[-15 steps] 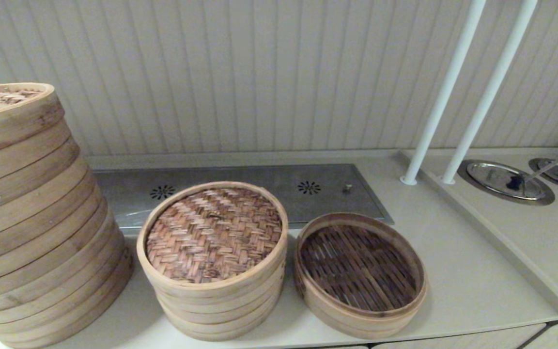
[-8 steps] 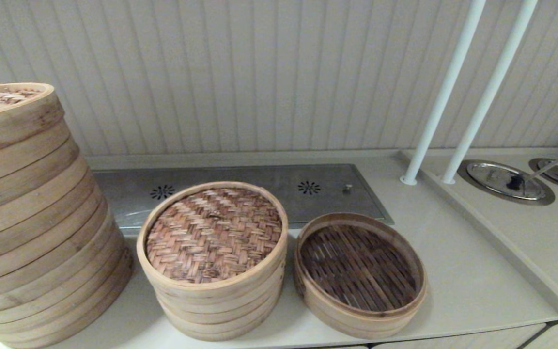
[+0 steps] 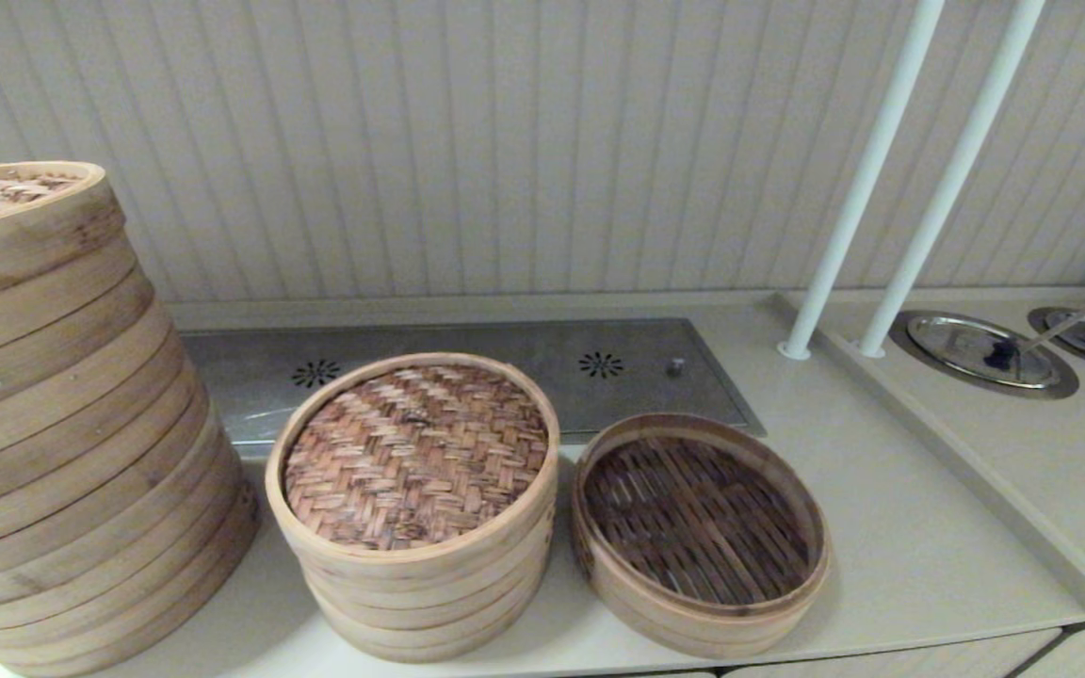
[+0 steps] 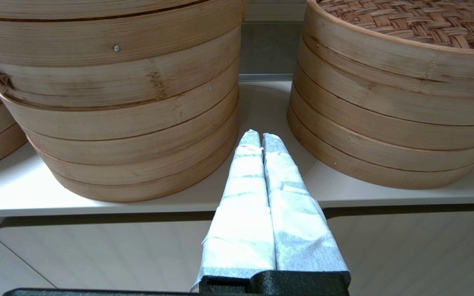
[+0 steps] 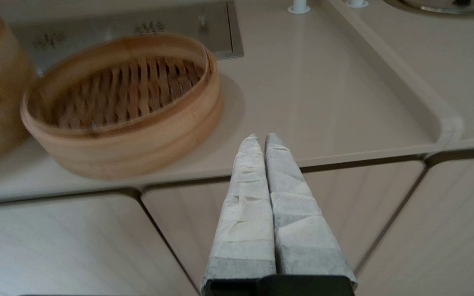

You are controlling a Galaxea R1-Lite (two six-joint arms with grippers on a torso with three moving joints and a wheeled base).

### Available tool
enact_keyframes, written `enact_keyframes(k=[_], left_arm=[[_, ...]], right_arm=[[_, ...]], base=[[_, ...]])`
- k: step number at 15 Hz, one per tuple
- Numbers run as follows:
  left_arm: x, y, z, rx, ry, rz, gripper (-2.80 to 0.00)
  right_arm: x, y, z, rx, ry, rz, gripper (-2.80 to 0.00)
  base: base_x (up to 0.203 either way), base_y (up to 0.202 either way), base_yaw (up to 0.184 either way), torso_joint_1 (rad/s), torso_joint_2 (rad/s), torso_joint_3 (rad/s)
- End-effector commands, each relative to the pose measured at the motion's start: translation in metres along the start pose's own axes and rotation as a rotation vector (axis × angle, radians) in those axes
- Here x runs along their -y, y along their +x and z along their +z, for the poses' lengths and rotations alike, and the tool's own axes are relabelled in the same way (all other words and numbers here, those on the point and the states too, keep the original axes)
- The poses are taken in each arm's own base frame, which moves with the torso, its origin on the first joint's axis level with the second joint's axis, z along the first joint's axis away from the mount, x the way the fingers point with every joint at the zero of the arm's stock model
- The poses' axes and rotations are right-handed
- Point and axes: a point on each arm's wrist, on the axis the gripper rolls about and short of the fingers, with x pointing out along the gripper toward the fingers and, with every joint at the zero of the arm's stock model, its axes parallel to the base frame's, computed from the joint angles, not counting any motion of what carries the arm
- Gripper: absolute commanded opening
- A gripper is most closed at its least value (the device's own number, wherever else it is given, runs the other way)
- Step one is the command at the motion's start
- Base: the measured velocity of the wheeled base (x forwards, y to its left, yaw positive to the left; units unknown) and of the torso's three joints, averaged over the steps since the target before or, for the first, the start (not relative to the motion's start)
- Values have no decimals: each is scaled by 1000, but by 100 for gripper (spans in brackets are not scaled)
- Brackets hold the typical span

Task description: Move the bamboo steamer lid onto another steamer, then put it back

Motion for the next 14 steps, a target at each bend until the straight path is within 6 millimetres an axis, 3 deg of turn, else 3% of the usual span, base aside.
enact_keyframes(k=[1,3,8,14], left_arm=[[0,0,0,-2,1,1,-280],[0,0,0,-1,1,1,-280],[0,0,0,-2,1,1,-280],[0,0,0,-2,1,1,-280]], right_arm=[[0,0,-3,5,46,-3,-280],[1,1,-4,6,83,-32,-280],[1,4,-6,50,-85,-13,-280],[1,4,-6,35,-98,9,-280]], base=[[0,0,0,0,0,0],[0,0,0,0,0,0],[0,0,0,0,0,0],[0,0,0,0,0,0]])
